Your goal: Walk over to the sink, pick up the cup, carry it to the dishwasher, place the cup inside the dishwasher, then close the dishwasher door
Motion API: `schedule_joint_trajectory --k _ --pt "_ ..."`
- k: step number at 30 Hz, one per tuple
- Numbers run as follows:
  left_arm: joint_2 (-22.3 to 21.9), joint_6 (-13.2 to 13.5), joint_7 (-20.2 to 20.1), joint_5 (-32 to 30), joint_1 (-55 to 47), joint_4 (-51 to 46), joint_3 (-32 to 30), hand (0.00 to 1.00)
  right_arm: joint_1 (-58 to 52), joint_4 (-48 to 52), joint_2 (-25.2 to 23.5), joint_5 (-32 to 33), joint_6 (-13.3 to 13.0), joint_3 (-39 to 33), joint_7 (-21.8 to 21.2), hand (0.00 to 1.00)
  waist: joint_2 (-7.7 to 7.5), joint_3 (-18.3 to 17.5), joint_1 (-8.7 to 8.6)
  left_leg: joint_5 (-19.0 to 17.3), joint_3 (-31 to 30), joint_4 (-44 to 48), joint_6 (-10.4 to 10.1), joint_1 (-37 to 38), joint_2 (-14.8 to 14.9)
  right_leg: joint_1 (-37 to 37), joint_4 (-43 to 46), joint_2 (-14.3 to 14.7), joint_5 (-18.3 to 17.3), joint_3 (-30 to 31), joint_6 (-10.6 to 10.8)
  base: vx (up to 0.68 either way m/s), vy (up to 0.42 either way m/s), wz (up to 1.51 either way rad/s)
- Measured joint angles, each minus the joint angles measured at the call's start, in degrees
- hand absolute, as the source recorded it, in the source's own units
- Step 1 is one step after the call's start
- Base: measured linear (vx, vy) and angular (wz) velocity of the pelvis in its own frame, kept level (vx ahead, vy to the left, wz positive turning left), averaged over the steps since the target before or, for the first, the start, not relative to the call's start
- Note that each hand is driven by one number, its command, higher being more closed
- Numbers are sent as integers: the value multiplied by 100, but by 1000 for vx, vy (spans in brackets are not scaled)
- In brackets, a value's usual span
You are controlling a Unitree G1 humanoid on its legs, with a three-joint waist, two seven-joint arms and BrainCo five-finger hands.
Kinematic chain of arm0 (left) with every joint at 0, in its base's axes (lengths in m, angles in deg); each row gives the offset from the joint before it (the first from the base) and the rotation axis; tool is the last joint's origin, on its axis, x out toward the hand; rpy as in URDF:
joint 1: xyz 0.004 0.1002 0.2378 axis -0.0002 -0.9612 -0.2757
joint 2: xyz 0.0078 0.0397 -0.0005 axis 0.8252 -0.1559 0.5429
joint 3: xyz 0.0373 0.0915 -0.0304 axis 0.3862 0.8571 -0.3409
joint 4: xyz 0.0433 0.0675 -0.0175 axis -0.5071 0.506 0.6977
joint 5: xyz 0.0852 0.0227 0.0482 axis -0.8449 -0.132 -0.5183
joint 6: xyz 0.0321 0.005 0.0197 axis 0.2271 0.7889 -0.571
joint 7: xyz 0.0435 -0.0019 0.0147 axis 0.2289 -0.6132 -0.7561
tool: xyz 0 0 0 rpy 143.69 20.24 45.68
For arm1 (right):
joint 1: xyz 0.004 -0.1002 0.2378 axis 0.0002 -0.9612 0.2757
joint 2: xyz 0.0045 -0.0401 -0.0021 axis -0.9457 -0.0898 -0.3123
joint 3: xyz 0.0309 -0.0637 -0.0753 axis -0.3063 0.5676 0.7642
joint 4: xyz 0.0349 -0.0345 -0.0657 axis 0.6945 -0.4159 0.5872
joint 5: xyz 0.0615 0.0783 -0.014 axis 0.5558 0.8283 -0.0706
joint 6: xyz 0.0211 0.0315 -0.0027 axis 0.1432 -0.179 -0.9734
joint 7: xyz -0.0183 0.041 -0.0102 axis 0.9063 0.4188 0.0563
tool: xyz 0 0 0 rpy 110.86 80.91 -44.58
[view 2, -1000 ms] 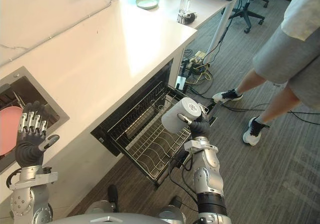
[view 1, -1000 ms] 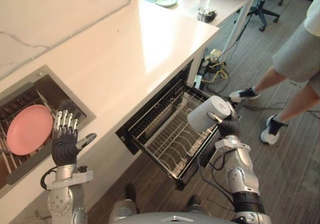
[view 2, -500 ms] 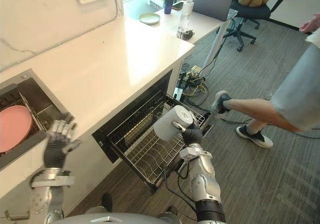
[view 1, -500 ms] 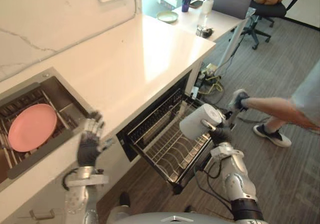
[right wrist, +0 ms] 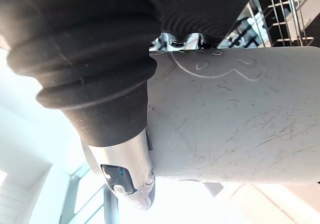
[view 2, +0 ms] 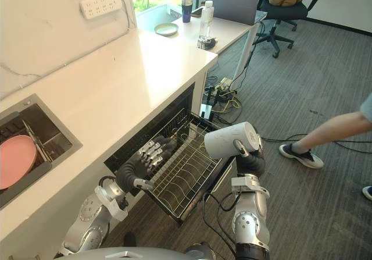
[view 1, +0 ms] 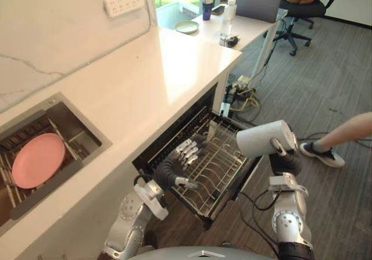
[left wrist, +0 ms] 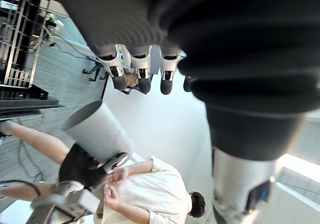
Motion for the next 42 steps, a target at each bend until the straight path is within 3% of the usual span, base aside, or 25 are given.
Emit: schedule_joint_trajectory --k 1,2,5,11,12,14,17,22,27,32,37,42 --pt "1 -163 8 -3 -10 62 14 0 0 0 3 1 0 0 -1 100 12 -8 -1 -30 18 0 27 5 1 2 -25 18 -1 65 3 -73 -3 -9" --pt "1 -507 56 -154 -11 376 55 0 0 1 4 5 1 -2 -2 100 24 -17 -10 -42 55 -1 32 7 4 -1 -118 69 5 238 6 -39 0 -9" --pt "6 -813 300 -760 -24 1262 106 0 -1 11 5 37 3 -12 -6 100 -5 -30 -37 -54 131 -1 22 2 5 -16 -214 95 76 368 13 -7 5 -15" --pt "199 -1394 1123 -2900 -116 3671 -254 0 -13 173 15 23 252 -115 -21 100 -155 -70 -45 -88 276 -4 -33 148 -6 38 -321 101 230 511 -2 47 1 -11" --pt "204 -1531 1515 -3453 -110 4258 -555 0 -5 173 17 -64 397 -45 -26 100 -204 -58 -42 -87 273 -4 -37 168 -1 57 -322 108 229 509 -7 46 -9 3" --pt "184 -1654 1981 -3619 -8 4613 -1171 0 11 144 43 -390 613 179 -35 100 -248 -31 -6 -88 265 -6 -44 214 -1 116 -331 111 231 507 -10 19 -4 1" --pt "157 -1821 2996 -3617 140 5438 -2065 0 20 42 8 -1062 1023 963 -147 100 -293 -10 48 -132 275 -8 -77 352 4 297 -375 121 192 517 -29 -38 -8 -4" --pt "109 -2022 3704 -3639 -73 5686 -2320 0 194 -705 30 -1666 1447 1148 -263 100 -362 28 293 -193 208 -9 -80 292 -7 301 -386 114 132 453 -5 -36 -3 9" --pt "77 -2115 3714 -3624 -214 5748 -2546 0 562 -1734 257 -2214 1675 1255 -229 100 -442 61 329 -118 -81 -9 -64 141 -108 339 -331 27 96 162 2 26 4 30" --pt "94 -2129 3550 -3621 -227 5742 -2586 0 1337 -3109 545 -2758 1701 1253 6 100 -415 263 562 -34 -414 -8 -18 -38 -190 383 -280 -25 51 -167 45 23 -5 37" --pt "124 -2302 3342 -3717 -222 5743 -2748 0 2868 -4049 989 -2976 1642 1237 302 100 -294 893 722 217 -779 -5 -29 -534 -175 -70 103 -35 -76 -462 7 -42 -19 33" --pt "234 -2329 3206 -3718 -215 5747 -2746 0 3625 -4809 1342 -3123 1639 1331 377 100 -345 1394 956 379 -1044 -5 -60 -817 -182 -250 455 -48 -318 -482 -12 -44 -24 41"
